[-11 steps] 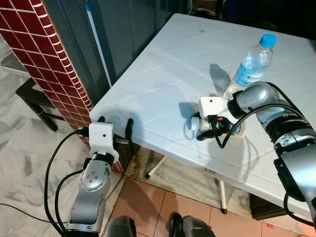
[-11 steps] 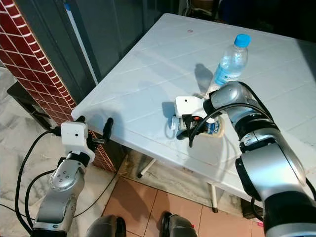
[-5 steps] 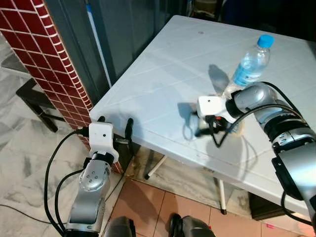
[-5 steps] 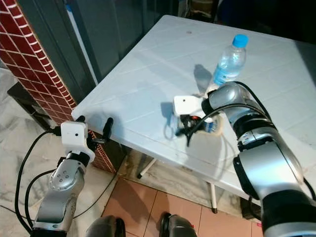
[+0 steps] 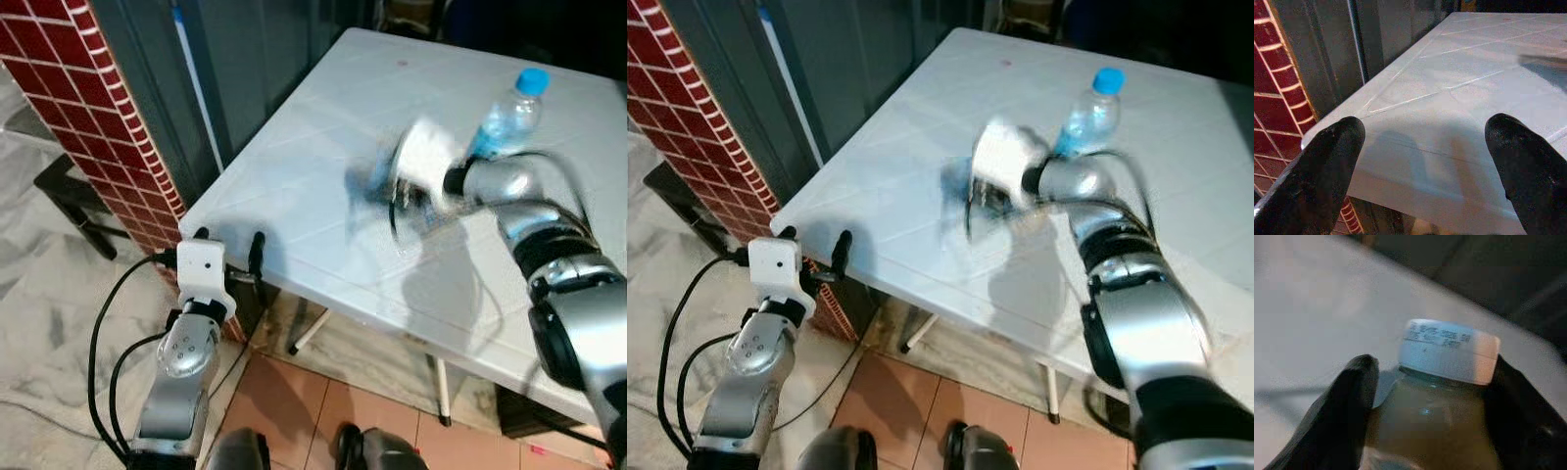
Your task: Restocking fridge
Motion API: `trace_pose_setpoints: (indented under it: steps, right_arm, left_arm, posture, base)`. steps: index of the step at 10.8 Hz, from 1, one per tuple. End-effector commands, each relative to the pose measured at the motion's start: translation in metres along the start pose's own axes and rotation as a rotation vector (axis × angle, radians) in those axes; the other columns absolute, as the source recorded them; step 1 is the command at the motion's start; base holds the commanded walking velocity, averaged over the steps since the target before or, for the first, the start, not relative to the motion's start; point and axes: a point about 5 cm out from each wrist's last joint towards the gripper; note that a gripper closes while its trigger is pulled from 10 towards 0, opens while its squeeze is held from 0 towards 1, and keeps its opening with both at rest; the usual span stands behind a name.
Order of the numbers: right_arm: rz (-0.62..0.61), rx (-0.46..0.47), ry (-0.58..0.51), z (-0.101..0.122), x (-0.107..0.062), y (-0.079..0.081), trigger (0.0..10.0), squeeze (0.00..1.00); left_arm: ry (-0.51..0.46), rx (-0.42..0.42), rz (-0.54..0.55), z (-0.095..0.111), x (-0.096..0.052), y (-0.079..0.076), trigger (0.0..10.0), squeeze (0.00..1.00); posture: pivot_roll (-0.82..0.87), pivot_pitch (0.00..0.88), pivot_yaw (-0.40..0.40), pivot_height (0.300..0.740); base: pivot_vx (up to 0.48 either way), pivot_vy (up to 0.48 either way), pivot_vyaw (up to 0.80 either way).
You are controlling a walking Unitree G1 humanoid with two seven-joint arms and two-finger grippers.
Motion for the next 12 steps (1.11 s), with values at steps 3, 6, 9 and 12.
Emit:
trace_pose_setpoints:
  steps: [3, 6, 9, 12]
  right_arm:
    - [-0.554, 0.12, -0.21, 0.026, -0.013, -0.033, 0.0, 0.0]
    - [-0.823, 0.487, -0.273, 0.033, -0.011, 0.005, 0.0, 0.0]
    - [-0.794, 0.573, -0.201, 0.023, -0.019, 0.037, 0.0, 0.0]
    - [-0.655, 0.52, -0.205, 0.043, -0.033, 0.077, 0.0, 0.0]
  left_arm:
    - [-0.005, 0.02, 0.002, 0.002, 0.005, 0.004, 10.0, 0.0]
    - [-0.019, 0.034, -0.014, 0.008, 0.014, 0.007, 10.0, 0.0]
    - [-0.03, 0.039, -0.016, 0.01, 0.016, 0.007, 10.0, 0.0]
    - [-0.028, 0.032, -0.01, 0.007, 0.014, 0.006, 10.0, 0.0]
  posture:
    - [0.01, 0.06, 0.048, 0.74]
    - [0.02, 0.044, 0.082, 0.74]
    - [0.02, 0.037, 0.08, 0.74]
    - [0.01, 0.048, 0.069, 0.74]
  base:
    - [0.0, 0.0, 0.0]
    - [0.0, 0.0, 0.0]
    - [0.0, 0.0, 0.0]
    - [0.0, 0.0, 0.0]
Point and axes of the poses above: a point about 5 cm out from each wrist's last joint towards the gripper, its own x axis pointing out of the wrist towards the gripper, its own z axis along the axis of the wrist's last joint, y = z × x, and after that the axes turned 13 degrees about -x, right-handed
